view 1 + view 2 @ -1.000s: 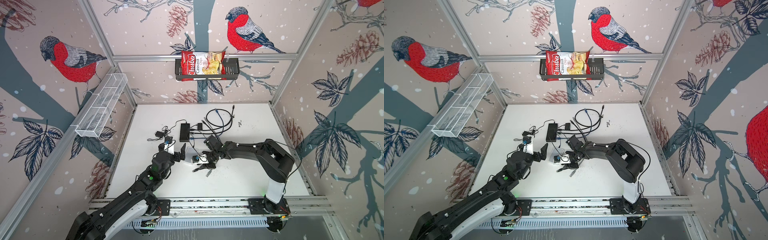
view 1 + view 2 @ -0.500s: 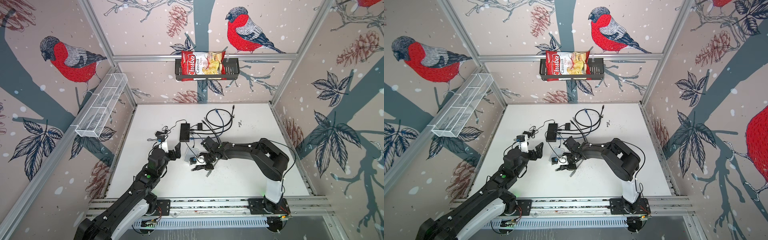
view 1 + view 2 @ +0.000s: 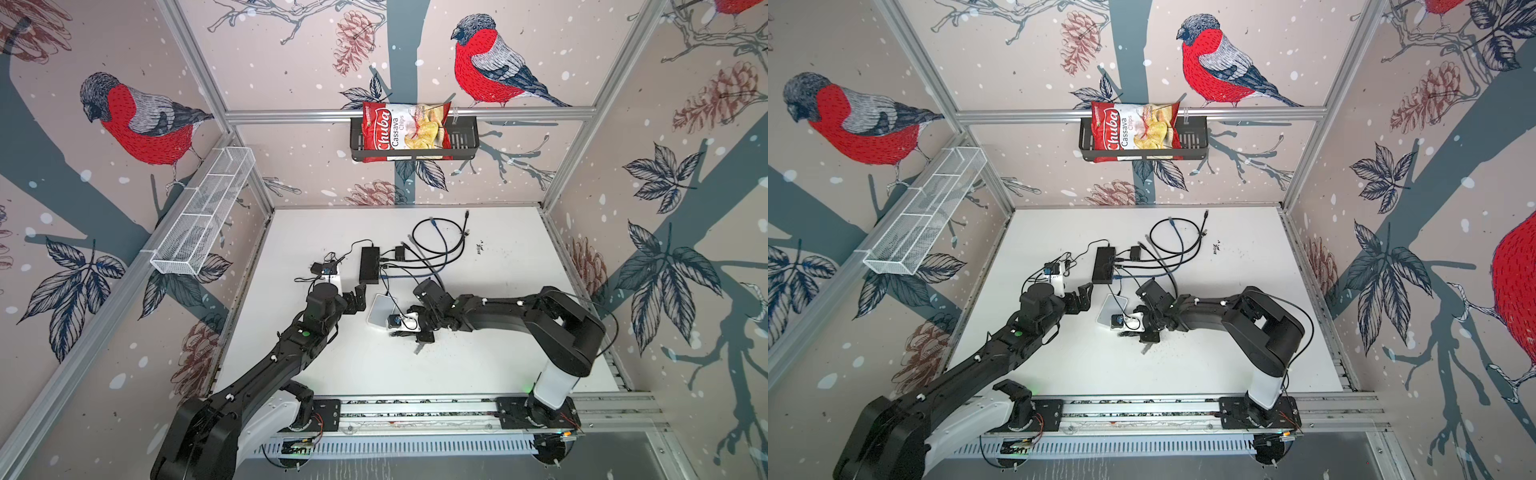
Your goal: Insert the plug into the switch port
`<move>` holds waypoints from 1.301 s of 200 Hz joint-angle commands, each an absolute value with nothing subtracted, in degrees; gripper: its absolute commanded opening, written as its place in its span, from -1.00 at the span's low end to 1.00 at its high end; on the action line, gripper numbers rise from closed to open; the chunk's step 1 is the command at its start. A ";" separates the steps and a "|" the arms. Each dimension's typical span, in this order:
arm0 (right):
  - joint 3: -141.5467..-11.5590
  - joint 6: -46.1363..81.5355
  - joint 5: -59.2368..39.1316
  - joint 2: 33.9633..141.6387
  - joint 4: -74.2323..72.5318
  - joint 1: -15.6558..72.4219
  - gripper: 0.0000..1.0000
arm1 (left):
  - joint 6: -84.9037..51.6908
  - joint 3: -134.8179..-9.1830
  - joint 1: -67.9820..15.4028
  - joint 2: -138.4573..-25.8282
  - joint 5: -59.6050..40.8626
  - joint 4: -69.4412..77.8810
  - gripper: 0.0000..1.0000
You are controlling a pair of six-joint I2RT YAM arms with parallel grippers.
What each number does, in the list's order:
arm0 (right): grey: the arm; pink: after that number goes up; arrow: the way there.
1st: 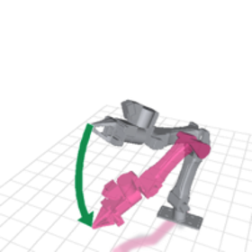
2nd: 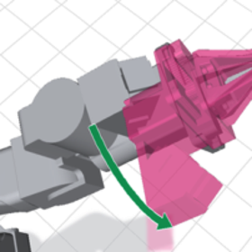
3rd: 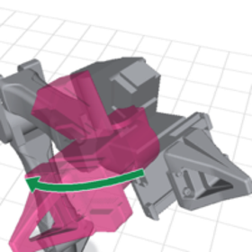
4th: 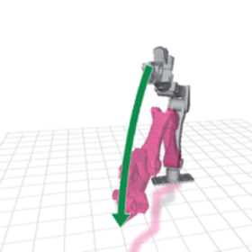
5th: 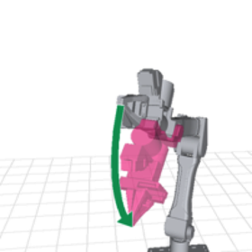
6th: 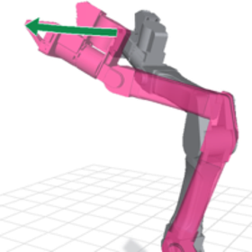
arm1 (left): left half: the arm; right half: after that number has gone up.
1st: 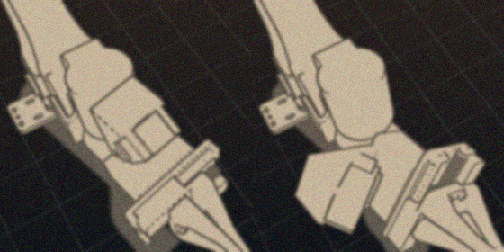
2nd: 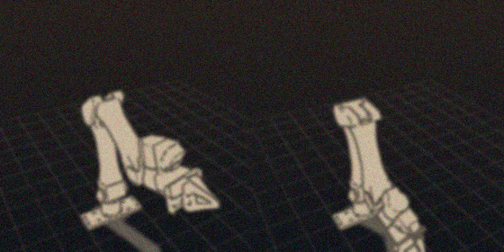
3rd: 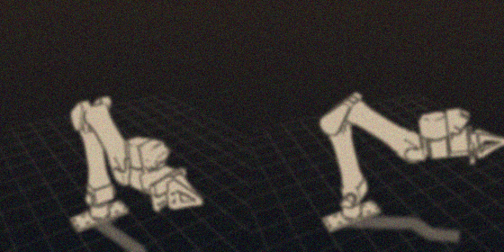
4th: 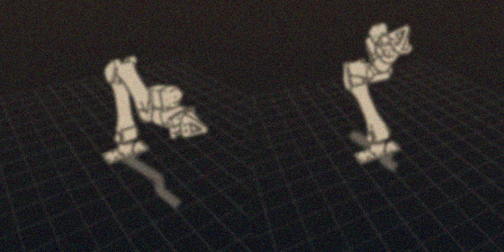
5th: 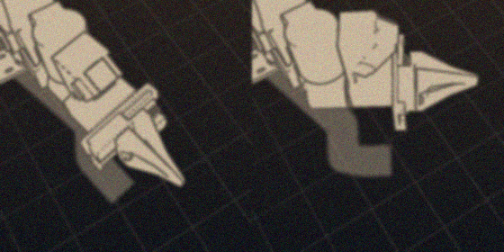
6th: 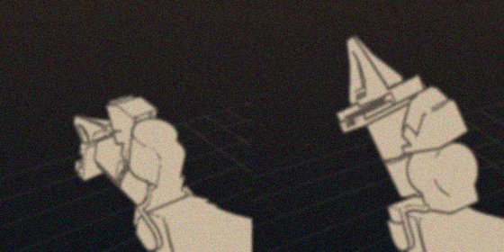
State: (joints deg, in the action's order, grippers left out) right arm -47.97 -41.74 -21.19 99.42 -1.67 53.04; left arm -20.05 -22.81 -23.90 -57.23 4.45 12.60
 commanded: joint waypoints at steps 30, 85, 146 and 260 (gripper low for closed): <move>-44.60 -29.02 -6.17 98.65 -13.48 51.39 -1.00 | -20.78 -26.10 -23.81 -63.59 -2.21 12.34 0.93; -43.18 -25.58 -4.07 99.23 -18.47 49.22 -1.00 | -24.02 -27.29 -23.95 -74.20 -11.18 15.36 0.79; -42.47 -25.73 -5.31 99.80 -20.02 49.68 -1.00 | -24.96 -28.77 -28.12 -81.12 -12.14 18.38 0.76; -41.18 -23.74 -6.04 99.48 -21.68 52.55 -1.00 | -24.26 -28.47 -28.90 -86.79 -14.51 20.21 0.33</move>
State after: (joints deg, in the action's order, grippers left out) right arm -41.30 -25.36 -5.39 99.68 -18.46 52.10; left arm -24.56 -28.49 -28.67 -86.00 -13.43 18.26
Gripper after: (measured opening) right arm 0.101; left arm 0.673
